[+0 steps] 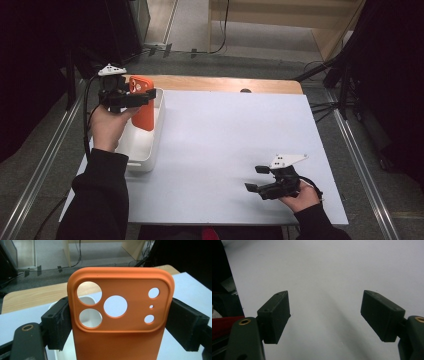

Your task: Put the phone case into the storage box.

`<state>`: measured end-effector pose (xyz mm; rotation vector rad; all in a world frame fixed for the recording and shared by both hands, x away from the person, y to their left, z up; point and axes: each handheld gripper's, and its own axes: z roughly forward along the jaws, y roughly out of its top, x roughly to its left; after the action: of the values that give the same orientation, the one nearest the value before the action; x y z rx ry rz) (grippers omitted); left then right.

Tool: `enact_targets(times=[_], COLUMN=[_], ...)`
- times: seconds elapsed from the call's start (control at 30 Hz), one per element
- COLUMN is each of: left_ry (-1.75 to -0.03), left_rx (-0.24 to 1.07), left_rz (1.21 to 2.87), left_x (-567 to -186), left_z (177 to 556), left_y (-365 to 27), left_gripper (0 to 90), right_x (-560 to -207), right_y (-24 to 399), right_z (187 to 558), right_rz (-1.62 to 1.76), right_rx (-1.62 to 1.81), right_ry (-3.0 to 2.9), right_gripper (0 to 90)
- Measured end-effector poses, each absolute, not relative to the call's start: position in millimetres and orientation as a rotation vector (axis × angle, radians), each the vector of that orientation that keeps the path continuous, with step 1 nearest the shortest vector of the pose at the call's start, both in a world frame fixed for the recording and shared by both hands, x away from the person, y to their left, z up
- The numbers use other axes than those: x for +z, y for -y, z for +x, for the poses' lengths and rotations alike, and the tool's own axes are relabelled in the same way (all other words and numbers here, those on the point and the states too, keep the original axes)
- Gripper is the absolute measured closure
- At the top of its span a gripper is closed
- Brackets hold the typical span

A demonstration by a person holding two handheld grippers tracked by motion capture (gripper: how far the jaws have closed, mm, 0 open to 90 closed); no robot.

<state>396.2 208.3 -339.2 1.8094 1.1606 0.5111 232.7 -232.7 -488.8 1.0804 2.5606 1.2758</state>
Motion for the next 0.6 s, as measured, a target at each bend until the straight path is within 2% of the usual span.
enact_targets(times=[0.6], left_ry=[-1.167], left_rx=[0.570], left_rz=[1.774], left_x=[-326.8], left_z=[419.6], left_y=[-207.4], left_gripper=[15.8], right_x=[-488.0], right_y=[231.6], right_z=[234.1], right_rz=[1.076], right_rx=[1.277], right_ry=[-2.558], right_gripper=[22.3])
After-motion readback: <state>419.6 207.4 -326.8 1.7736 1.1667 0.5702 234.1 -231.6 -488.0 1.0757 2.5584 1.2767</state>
